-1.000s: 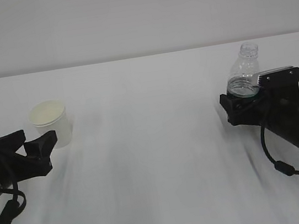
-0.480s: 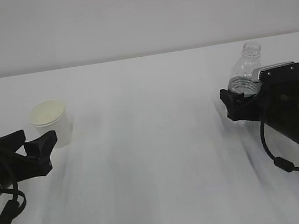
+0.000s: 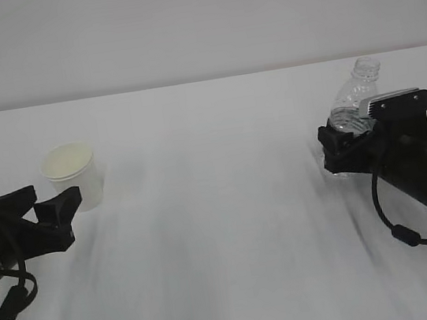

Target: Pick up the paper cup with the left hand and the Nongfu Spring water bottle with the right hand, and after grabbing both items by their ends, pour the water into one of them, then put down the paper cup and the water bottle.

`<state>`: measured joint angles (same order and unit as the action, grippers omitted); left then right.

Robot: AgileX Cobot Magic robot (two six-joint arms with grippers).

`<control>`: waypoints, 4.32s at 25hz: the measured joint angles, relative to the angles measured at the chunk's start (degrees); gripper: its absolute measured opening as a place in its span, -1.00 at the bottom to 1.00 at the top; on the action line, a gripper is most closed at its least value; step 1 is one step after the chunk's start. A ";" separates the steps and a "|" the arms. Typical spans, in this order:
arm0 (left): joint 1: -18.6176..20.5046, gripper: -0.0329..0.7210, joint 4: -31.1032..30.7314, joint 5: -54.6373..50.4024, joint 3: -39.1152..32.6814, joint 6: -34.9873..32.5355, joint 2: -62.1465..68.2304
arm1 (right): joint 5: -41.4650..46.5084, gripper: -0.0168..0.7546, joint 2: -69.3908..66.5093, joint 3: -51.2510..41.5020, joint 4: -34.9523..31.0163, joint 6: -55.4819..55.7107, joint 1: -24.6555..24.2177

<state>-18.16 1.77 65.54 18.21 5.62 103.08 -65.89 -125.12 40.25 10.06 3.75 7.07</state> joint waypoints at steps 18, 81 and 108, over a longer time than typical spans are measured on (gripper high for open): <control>0.00 0.42 0.00 0.00 0.00 -0.13 0.00 | 1.78 0.15 3.56 -2.53 0.90 -6.93 0.00; 0.00 0.90 7.93 0.02 22.49 -3.14 21.98 | 1.92 0.15 16.00 -13.67 1.97 -9.21 0.00; 0.00 0.81 9.53 0.12 28.82 -3.14 25.97 | 1.92 0.15 16.00 -13.67 1.97 -9.43 0.00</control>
<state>-18.16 11.30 65.67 47.03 2.49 129.06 -63.97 -109.12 26.59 12.03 -5.68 7.07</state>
